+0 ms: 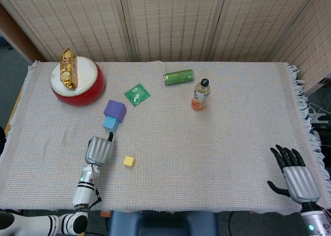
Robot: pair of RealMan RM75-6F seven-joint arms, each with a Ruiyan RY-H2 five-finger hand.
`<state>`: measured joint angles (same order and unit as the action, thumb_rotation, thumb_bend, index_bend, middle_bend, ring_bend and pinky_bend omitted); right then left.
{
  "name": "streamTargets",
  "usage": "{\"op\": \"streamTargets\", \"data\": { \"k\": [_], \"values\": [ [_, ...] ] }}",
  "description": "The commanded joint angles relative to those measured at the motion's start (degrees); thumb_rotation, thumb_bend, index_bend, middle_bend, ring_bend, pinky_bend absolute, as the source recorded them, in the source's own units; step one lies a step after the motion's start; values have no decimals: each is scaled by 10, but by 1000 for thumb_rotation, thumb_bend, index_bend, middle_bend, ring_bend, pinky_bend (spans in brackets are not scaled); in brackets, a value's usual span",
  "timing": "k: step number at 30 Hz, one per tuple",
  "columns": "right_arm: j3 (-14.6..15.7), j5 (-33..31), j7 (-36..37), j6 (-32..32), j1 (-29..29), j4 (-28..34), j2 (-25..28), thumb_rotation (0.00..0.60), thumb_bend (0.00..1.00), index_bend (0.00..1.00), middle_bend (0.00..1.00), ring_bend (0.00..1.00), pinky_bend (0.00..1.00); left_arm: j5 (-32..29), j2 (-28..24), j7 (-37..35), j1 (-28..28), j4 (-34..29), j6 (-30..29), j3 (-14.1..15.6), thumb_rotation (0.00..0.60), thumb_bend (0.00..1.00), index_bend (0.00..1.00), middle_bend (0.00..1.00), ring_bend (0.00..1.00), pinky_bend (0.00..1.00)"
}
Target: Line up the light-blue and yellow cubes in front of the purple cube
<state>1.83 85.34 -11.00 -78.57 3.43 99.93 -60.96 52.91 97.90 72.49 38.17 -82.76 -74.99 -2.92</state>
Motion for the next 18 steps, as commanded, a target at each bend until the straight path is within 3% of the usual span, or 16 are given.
{"op": "streamTargets", "data": {
  "k": [1,18],
  "values": [
    [0,0,1,-1,-1,0,1,500,0,0,0,0,0,-5,0,2,0,5,5,0,600,428,210,1000,1000,1000],
    [-1,3,3,-5,-3,0,1,500,0,0,0,0,0,8,-3,-70,11,49,65,-8,600,433,151,1000,1000,1000]
  ]
}}
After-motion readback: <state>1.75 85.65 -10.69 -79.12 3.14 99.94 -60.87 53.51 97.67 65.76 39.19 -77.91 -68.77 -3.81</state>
